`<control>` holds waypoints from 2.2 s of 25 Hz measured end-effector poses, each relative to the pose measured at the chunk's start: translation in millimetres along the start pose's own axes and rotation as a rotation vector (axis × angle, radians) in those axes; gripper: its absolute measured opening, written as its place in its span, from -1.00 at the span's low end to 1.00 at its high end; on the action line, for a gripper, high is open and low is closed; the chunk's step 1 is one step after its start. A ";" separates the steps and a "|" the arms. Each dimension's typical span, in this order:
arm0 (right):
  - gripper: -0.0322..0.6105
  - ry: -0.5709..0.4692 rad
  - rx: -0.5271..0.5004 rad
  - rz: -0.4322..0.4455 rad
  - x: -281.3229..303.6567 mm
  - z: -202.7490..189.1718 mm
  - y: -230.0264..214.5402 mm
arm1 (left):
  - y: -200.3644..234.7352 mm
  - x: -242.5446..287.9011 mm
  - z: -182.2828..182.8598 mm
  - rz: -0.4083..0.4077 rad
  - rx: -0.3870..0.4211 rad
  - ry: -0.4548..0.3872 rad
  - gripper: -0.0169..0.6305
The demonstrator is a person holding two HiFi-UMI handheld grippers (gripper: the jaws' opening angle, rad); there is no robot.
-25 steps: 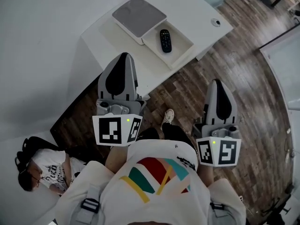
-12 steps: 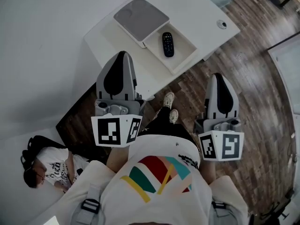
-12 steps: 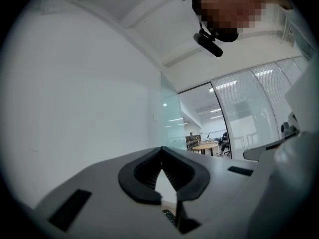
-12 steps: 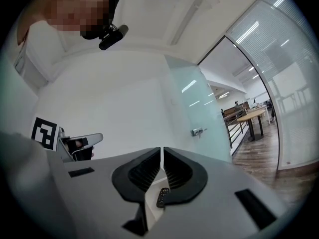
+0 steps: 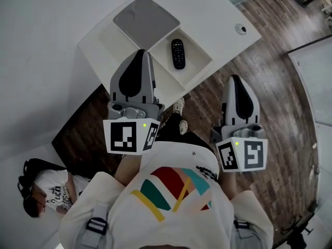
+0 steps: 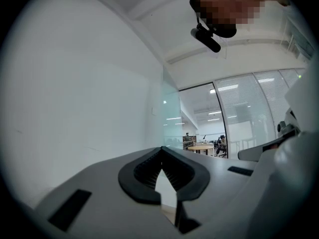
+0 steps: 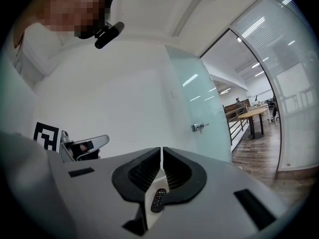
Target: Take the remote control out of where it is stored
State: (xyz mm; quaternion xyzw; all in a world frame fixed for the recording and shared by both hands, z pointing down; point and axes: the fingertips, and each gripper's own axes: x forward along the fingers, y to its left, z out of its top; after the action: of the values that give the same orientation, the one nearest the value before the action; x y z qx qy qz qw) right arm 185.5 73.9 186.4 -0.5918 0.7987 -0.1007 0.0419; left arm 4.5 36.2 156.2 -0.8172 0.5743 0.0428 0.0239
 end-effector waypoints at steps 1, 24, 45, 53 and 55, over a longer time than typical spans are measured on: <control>-0.90 0.007 0.001 0.009 10.0 -0.2 1.2 | 1.1 7.3 -3.0 -0.005 0.000 0.002 -0.93; -0.90 0.201 0.115 0.117 147.6 -46.3 25.1 | 90.0 73.7 -60.0 0.091 -0.096 0.066 -0.93; 0.30 0.476 0.178 0.074 200.7 -143.1 24.2 | 100.3 92.7 -120.1 0.087 -0.109 0.238 -0.93; 0.30 0.684 0.206 0.021 204.1 -211.5 16.3 | 114.2 96.2 -172.7 0.105 -0.113 0.363 -0.93; 0.30 0.715 0.211 0.012 208.2 -223.1 14.5 | 111.6 99.3 -179.4 0.098 -0.106 0.363 -0.93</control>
State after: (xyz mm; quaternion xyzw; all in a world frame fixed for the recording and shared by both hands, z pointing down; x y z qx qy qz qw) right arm 68.7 -95.9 412.0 -0.5069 0.7516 -0.3824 -0.1784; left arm -59.4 -110.5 326.3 -0.7825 0.6053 -0.0740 -0.1255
